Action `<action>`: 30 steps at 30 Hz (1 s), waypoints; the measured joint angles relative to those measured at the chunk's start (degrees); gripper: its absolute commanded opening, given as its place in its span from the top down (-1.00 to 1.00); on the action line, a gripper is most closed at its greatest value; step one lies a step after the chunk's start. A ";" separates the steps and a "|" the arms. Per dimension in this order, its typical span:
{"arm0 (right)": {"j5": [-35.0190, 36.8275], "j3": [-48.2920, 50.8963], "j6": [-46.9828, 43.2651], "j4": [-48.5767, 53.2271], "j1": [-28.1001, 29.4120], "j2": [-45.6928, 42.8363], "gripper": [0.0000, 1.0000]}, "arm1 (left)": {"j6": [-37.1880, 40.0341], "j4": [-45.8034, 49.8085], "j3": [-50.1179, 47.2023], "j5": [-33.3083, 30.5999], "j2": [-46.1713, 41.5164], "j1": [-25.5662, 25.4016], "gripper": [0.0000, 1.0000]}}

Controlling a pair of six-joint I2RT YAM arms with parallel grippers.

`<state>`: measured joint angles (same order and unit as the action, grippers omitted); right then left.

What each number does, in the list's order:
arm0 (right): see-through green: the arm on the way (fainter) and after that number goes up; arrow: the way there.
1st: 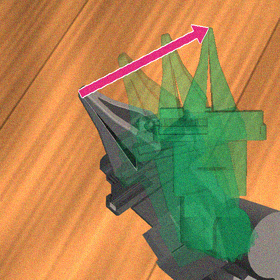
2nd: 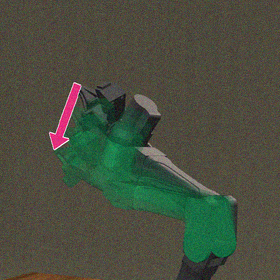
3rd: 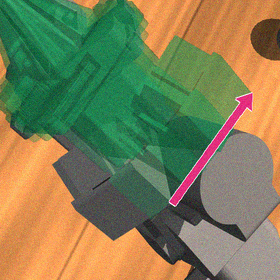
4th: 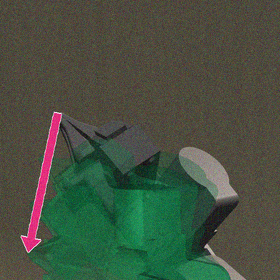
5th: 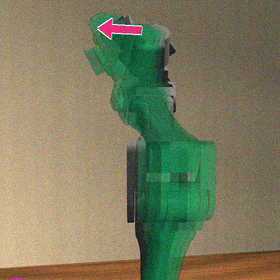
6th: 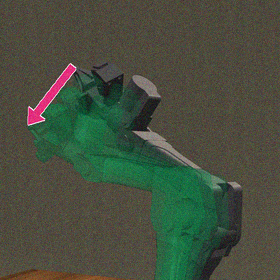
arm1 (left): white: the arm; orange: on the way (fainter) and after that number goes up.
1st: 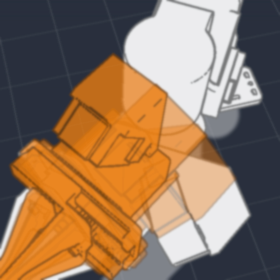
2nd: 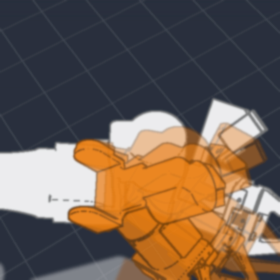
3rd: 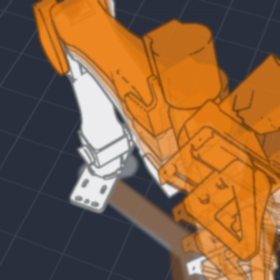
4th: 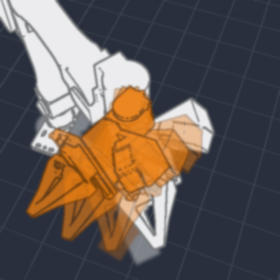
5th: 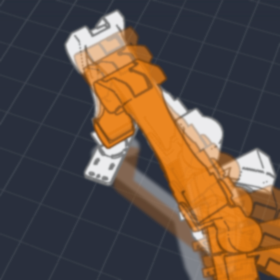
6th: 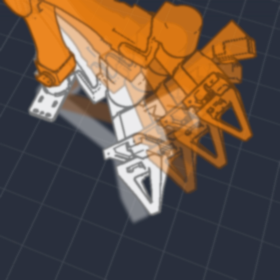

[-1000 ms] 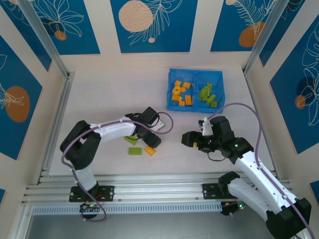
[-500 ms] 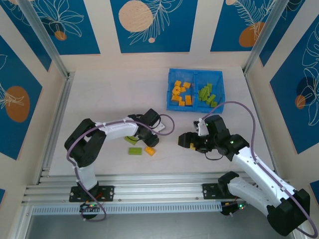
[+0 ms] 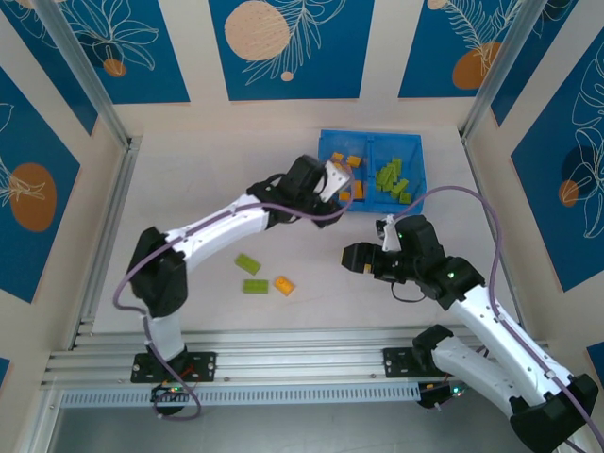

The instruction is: Sort the legos into containers by color

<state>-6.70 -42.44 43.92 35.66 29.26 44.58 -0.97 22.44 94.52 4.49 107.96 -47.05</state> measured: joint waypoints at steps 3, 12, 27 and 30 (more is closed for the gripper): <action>1.01 0.00 0.66 0.57 0.00 -0.79 -0.59 | -0.28 -0.85 11.58 -2.36 9.51 0.61 0.57; 3.56 -0.02 1.53 4.24 0.04 -7.32 -0.59 | -0.70 4.92 51.25 -8.26 41.33 3.91 0.02; 4.55 -0.48 1.20 5.77 0.11 -7.48 -0.58 | -2.56 -0.28 25.73 -9.51 19.39 3.39 -0.40; 4.83 -1.25 -0.31 5.42 1.11 -5.14 -0.57 | -3.32 -6.51 5.95 -9.57 0.98 2.97 -0.40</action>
<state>-1.87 -43.68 43.62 41.08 30.37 39.44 -4.29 15.92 100.47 -5.08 108.95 -44.07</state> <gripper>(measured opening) 0.789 0.701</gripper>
